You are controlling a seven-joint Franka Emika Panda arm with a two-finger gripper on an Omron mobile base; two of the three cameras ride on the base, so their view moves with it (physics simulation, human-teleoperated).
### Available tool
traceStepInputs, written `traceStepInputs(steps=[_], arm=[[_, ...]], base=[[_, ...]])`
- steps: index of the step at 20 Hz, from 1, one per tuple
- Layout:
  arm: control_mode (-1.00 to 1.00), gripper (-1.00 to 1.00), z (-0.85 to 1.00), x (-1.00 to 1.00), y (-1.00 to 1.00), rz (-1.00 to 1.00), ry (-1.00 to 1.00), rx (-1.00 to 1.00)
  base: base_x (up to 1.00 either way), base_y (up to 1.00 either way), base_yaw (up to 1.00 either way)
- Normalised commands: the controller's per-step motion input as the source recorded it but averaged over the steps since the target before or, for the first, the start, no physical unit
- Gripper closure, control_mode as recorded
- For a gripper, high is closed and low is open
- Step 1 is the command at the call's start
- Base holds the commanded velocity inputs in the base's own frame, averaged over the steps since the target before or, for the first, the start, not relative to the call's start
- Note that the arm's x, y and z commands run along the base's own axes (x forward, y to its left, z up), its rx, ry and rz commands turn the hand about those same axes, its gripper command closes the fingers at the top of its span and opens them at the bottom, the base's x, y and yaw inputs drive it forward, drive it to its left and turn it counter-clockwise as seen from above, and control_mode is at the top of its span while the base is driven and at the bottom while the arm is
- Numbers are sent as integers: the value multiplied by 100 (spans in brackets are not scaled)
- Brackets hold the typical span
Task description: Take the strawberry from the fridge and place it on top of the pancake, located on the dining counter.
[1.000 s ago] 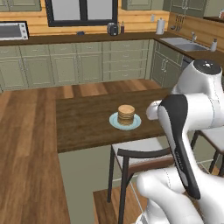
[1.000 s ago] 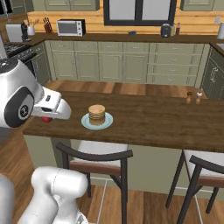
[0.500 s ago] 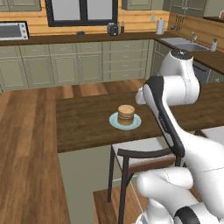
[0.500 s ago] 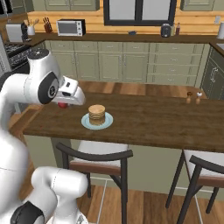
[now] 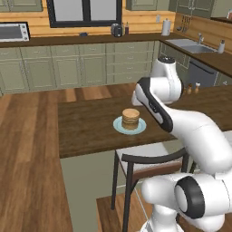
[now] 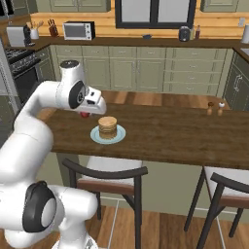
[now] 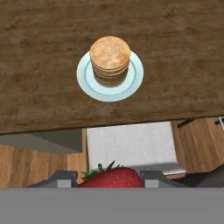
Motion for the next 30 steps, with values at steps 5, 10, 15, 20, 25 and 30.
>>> traceStepInputs(steps=[5, 10, 15, 20, 25, 30], arm=[[-100, 100, -30, 100, -1, 1, -1, 0], [-100, 100, -6, 100, 0, 4, -1, 0], [-100, 100, -39, 100, -4, 0, 0, 0], [-100, 100, -59, 100, -2, 0, -1, -2], [-100, 100, -43, 53, 0, 0, 2, -7], [-100, 100, -30, -5, 0, 0, 9, 0]], base=[[0, 0, 0], [0, 0, 0], [0, 0, 0], [0, 0, 0], [0, 0, 0], [0, 0, 0]])
